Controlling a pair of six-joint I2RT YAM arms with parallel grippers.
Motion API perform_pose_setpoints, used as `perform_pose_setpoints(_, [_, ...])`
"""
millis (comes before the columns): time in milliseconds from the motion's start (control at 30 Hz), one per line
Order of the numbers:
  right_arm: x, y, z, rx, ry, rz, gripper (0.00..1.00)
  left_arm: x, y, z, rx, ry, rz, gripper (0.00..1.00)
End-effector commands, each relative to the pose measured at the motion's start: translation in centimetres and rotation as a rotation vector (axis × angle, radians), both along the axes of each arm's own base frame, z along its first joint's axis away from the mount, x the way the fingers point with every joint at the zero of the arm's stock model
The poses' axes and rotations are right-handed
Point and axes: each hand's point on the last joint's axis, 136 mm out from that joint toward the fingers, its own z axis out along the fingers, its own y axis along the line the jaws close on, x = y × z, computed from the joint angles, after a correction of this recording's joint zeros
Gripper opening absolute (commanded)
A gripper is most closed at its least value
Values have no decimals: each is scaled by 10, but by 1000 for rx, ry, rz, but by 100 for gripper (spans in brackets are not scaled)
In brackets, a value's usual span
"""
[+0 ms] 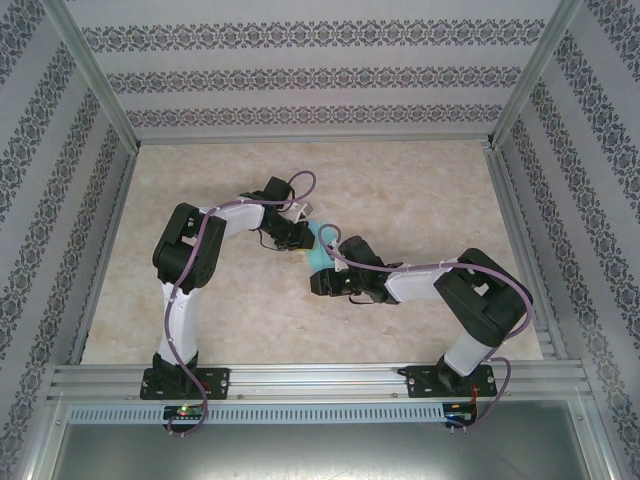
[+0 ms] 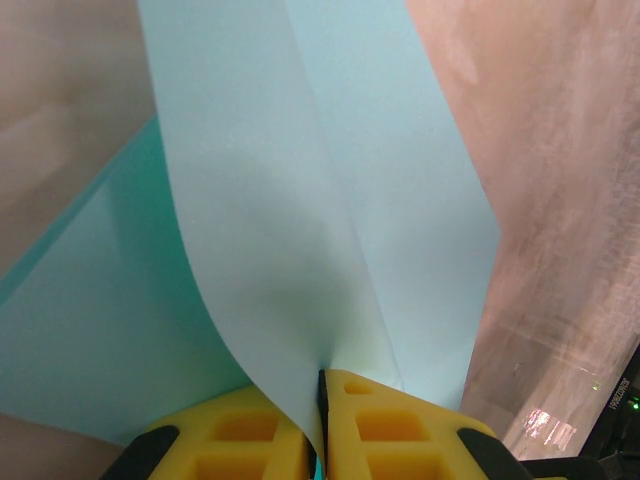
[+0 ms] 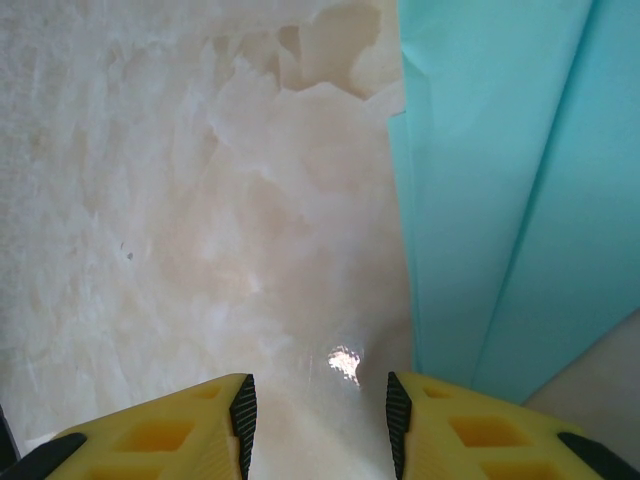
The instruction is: Fold a paper plane with a square sheet of paper (pick it up from the middle)
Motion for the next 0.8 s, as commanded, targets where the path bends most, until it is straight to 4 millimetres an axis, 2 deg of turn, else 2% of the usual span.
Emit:
perform_pose_setpoints(0, [-53,-24,-42,-127,209,39,42,2,23,-33,124,18,23,14])
perform_pose_setpoints(167, [-53,-23,-48,-134,225,41,42,5,19,-21,100,5,30,16])
perform_pose_setpoints(467, [-52,-28,-54,-177,229,34,42,20,12,18,59,-57,40,21])
perform_pose_setpoints(767, [-50,-29,-57,-193,233,34,41,37,15,43,101,-119,47,26])
